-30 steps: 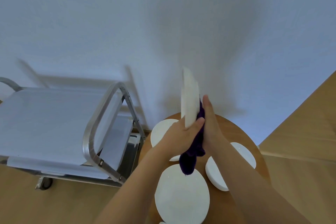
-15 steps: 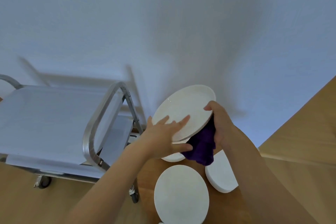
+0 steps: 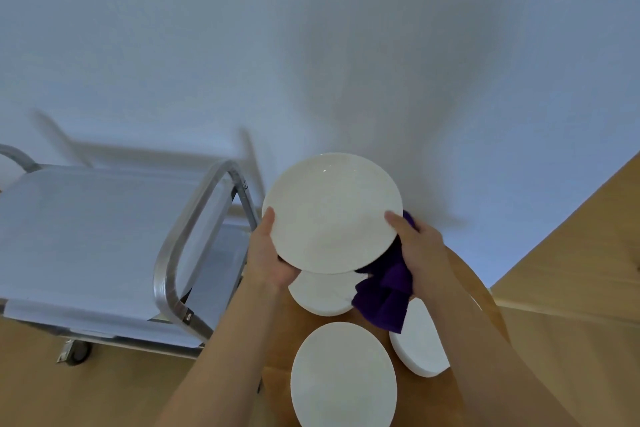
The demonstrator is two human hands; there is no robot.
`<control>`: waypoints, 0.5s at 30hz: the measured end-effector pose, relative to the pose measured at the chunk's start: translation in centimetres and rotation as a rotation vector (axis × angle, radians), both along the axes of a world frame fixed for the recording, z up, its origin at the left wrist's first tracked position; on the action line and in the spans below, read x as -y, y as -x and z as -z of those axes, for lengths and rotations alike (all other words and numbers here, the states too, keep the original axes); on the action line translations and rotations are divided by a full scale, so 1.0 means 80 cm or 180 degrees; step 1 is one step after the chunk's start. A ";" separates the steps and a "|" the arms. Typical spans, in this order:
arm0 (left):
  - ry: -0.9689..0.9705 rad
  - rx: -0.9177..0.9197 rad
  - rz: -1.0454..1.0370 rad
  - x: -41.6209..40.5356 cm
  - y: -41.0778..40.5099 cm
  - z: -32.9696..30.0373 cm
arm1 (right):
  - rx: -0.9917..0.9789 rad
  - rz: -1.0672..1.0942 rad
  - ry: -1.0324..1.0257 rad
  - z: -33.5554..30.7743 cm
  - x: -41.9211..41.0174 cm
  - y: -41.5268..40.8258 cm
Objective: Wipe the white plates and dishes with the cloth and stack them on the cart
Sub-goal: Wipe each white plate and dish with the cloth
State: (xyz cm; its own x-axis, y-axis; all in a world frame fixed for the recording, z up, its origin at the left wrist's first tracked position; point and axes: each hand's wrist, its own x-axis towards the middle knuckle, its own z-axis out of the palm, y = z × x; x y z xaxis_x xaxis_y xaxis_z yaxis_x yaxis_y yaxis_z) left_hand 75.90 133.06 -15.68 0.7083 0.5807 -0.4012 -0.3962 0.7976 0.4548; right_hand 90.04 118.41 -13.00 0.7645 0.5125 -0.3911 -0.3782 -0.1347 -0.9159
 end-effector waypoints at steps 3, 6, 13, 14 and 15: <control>-0.0161 0.0050 -0.0107 0.000 -0.002 0.002 | 0.0544 0.0521 -0.0036 -0.019 0.000 -0.008; -0.0219 0.0068 -0.0244 0.002 -0.004 -0.002 | 0.0712 0.0645 -0.0569 -0.044 -0.003 -0.012; -0.0599 -0.0388 -0.0032 0.026 -0.021 -0.018 | 0.1278 -0.0871 -0.0211 -0.044 -0.029 0.000; -0.0677 -0.0436 -0.0004 0.030 -0.021 -0.021 | 0.1988 -0.1118 0.0612 -0.028 -0.032 -0.002; -0.0724 -0.0465 0.0054 0.034 -0.022 -0.022 | 0.2625 -0.1282 0.1349 -0.010 -0.033 -0.002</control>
State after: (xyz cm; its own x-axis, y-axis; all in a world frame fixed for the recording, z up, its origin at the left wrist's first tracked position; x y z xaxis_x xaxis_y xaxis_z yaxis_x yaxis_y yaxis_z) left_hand 77.63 130.34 -13.93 0.6629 0.6562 -0.3606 -0.3007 0.6744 0.6744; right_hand 90.17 121.06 -12.22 0.6793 0.7333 -0.0285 0.4965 -0.4878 -0.7180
